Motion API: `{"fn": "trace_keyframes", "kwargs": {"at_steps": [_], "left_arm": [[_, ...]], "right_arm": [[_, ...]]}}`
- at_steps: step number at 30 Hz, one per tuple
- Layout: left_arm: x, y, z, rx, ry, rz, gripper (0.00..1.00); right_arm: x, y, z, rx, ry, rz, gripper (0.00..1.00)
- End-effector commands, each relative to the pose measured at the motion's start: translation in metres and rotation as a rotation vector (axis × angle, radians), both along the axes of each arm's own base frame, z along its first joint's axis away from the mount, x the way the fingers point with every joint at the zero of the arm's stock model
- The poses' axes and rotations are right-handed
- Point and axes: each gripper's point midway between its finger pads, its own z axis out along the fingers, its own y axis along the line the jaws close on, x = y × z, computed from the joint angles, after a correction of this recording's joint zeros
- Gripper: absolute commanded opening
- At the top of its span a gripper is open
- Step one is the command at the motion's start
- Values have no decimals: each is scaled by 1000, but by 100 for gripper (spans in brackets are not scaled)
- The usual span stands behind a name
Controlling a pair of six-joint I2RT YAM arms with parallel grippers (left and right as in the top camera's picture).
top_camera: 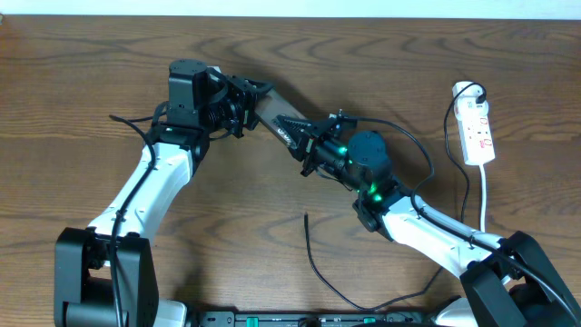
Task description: Plug charger to phone and switch on socket
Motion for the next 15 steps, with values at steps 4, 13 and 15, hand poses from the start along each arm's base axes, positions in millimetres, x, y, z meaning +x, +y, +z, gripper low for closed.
{"fn": "trace_keyframes", "kwargs": {"at_steps": [4,13,15], "left_arm": [[1,3,12,6,-36,9,22],[2,3,12,7,-37,10,7],[2,3,12,7,-37,10,7]], "right_arm": [[-1,7,8,11,-6,-17,1],[-1,6,8,10,-4,-18,1],[-1,6,8,10,-4,-23,1]]}}
